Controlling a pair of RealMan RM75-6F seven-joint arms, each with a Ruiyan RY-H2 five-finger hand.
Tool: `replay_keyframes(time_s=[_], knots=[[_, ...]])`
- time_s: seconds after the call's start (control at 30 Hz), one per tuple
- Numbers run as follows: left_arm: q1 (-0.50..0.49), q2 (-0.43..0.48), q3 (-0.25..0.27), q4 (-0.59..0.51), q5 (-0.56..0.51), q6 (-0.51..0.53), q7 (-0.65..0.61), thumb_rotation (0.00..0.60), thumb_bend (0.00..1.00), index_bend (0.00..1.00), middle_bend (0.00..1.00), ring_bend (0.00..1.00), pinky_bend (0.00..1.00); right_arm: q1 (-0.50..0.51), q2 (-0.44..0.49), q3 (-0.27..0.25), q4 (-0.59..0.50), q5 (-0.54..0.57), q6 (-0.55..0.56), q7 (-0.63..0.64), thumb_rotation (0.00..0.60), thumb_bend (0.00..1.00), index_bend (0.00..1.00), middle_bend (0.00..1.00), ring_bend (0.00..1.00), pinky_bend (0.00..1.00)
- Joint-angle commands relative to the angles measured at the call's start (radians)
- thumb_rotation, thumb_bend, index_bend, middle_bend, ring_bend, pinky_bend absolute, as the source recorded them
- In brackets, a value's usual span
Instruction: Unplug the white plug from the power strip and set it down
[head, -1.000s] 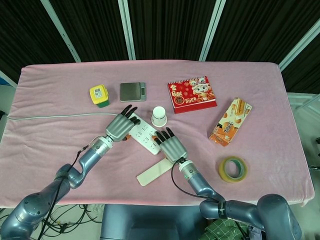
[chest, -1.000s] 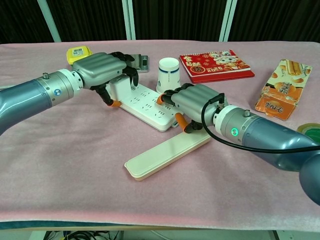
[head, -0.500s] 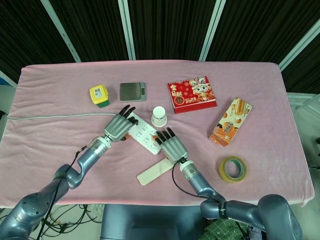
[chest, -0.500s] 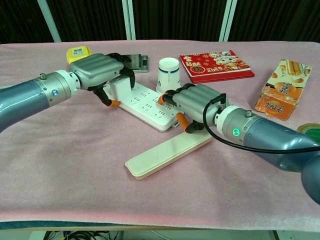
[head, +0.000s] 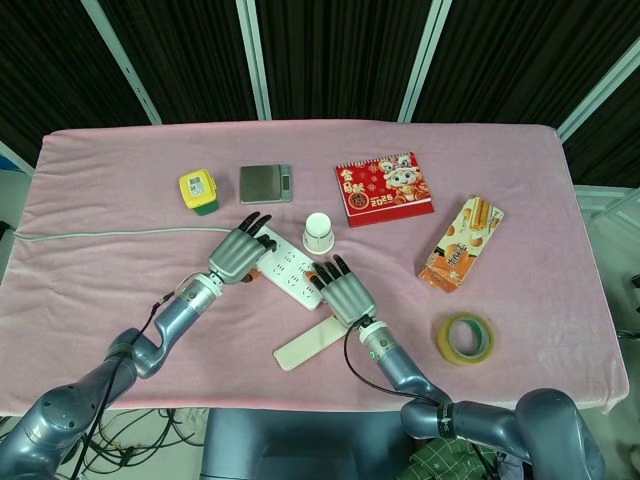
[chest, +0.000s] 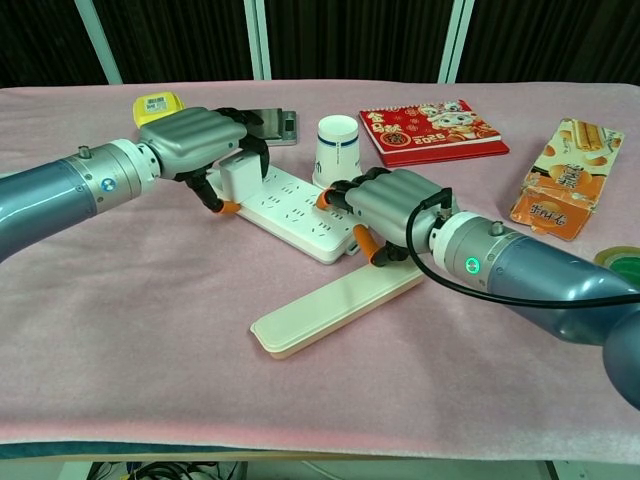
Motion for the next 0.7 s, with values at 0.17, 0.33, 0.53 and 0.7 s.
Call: replay_keyframes(time_s=[0.17, 0.33, 0.53, 0.7], knots=[[-0.007, 0.006, -0.011, -0.012, -0.011, -0.011, -0.009, 0.600, 0.59, 0.55, 0.56, 0.08, 0.11, 0.000, 0.004, -0.002, -0.006, 0.004, -0.003, -0.007, 0.600, 0.68, 0.17, 0.11, 0.12, 0.07], [-0.021, 0.025, -0.012, -0.034, -0.015, -0.042, -0.001, 0.600, 0.61, 0.57, 0.57, 0.10, 0.12, 0.000, 0.009, 0.000, -0.016, 0.009, -0.005, -0.010, 0.600, 0.68, 0.17, 0.11, 0.12, 0.07], [-0.045, 0.066, -0.019, -0.094, -0.032, -0.117, 0.016, 0.600, 0.62, 0.59, 0.58, 0.10, 0.12, 0.003, 0.016, -0.001, -0.025, 0.020, -0.014, -0.021, 0.600, 0.68, 0.17, 0.11, 0.12, 0.07], [-0.068, 0.112, -0.030, -0.163, -0.060, -0.200, 0.044, 0.600, 0.63, 0.60, 0.59, 0.11, 0.13, 0.005, 0.020, 0.000, -0.032, 0.028, -0.018, -0.029, 0.600, 0.68, 0.17, 0.11, 0.12, 0.07]])
